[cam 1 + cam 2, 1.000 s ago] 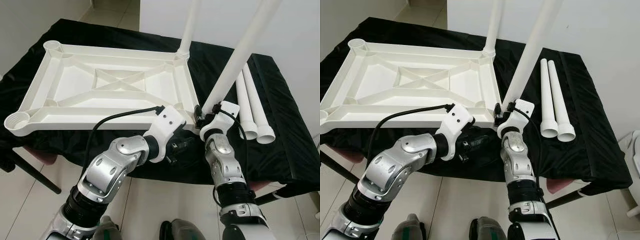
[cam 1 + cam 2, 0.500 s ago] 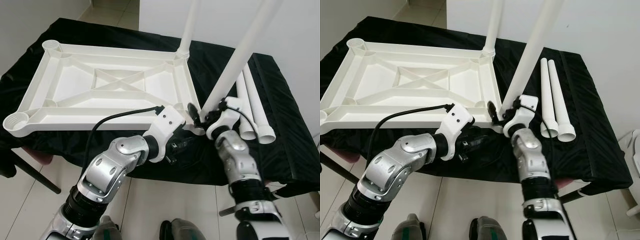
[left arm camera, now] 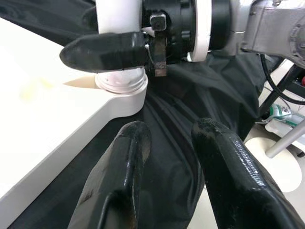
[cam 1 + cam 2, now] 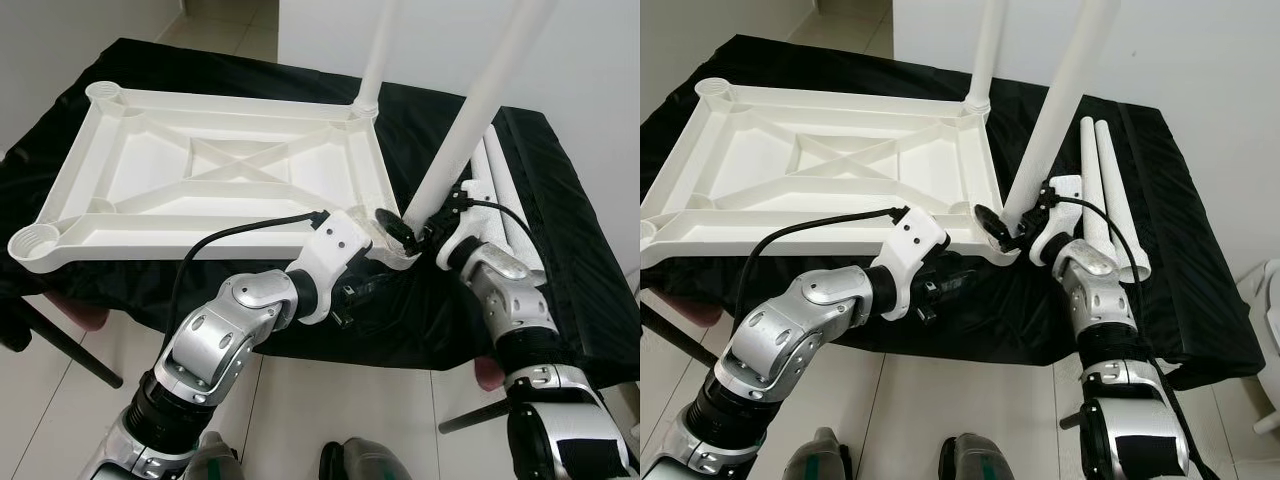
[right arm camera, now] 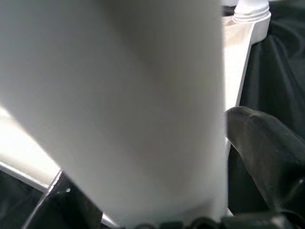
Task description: Building children table
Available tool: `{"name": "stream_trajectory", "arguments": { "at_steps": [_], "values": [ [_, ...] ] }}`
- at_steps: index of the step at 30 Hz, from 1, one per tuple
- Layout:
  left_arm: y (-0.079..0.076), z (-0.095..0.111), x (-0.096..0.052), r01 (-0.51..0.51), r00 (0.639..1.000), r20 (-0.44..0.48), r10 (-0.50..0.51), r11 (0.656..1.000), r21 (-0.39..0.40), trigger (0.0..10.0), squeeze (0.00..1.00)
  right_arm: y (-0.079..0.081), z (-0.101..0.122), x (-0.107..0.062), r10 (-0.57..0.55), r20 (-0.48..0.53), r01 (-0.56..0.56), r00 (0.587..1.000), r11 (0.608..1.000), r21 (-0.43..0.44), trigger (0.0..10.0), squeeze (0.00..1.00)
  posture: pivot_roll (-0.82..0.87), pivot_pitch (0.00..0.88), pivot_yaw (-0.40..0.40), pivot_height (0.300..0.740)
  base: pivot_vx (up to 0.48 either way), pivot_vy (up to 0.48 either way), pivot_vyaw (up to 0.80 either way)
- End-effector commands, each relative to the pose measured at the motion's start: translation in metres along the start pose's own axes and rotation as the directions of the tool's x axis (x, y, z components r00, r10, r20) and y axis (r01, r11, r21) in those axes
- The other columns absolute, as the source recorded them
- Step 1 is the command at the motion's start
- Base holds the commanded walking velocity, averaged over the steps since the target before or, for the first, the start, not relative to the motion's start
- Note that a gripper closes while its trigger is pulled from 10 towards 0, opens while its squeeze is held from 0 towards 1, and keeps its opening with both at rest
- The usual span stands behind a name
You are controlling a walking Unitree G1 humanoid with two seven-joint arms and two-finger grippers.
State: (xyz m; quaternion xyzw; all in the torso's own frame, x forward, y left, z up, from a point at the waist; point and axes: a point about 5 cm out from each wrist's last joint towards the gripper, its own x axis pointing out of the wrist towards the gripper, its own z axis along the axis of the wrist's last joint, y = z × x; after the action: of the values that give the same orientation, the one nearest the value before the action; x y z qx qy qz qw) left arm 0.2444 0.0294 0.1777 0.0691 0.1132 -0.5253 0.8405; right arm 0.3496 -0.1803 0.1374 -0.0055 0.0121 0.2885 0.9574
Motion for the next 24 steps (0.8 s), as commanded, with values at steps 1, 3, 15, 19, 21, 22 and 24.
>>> {"name": "stream_trajectory", "arguments": {
  "at_steps": [1,3,15,19,21,22,24],
  "values": [
    [0.001,0.0,0.001,-0.025,1.0,-0.004,0.025,1.0,0.006,10.0,0.0,-0.002,-0.007,-0.001,0.007,-0.033,-0.007,0.999,1.0,-0.009,10.0,0.0,-0.01,0.002,-0.077,0.74,0.0,0.0,0.0],
    [0.001,0.0,0.001,-0.027,1.0,-0.003,0.027,1.0,0.006,10.0,0.0,0.001,-0.01,0.001,0.023,-0.045,-0.023,0.999,1.0,-0.005,3.9,0.0,-0.01,0.003,-0.076,0.74,0.0,0.0,0.0],
    [0.002,0.001,-0.001,-0.039,0.999,-0.005,0.039,0.999,0.003,10.0,0.0,0.003,-0.02,0.004,0.061,-0.07,-0.061,0.996,0.998,-0.004,0.0,0.0,0.0,0.015,-0.076,0.74,0.0,0.0,0.0],
    [0.002,0.001,-0.001,-0.039,0.999,-0.005,0.039,0.999,0.003,10.0,0.0,0.0,-0.019,0.003,0.047,-0.056,-0.047,0.997,0.999,-0.006,0.0,0.0,0.0,0.015,-0.076,0.74,0.0,0.0,0.0],
    [0.002,0.001,-0.001,-0.039,0.999,-0.004,0.039,0.999,0.001,10.0,0.0,-0.004,-0.016,0.003,-0.012,-0.036,0.012,0.999,1.0,-0.014,0.0,0.0,-0.01,0.022,-0.08,0.74,0.0,0.0,0.0],
    [0.002,0.001,-0.001,-0.039,0.999,-0.004,0.039,0.999,0.0,10.0,0.0,-0.006,-0.016,0.003,-0.055,-0.031,0.054,0.998,0.998,-0.008,0.0,0.0,-0.01,0.023,-0.083,0.74,0.0,0.0,0.0],
    [0.001,0.001,-0.001,-0.04,0.999,-0.003,0.04,0.999,-0.002,10.0,0.0,-0.007,-0.016,0.003,-0.106,-0.039,0.107,0.994,0.994,-0.001,0.0,0.0,-0.01,0.023,-0.083,0.74,0.0,0.0,0.0]
  ]
}}
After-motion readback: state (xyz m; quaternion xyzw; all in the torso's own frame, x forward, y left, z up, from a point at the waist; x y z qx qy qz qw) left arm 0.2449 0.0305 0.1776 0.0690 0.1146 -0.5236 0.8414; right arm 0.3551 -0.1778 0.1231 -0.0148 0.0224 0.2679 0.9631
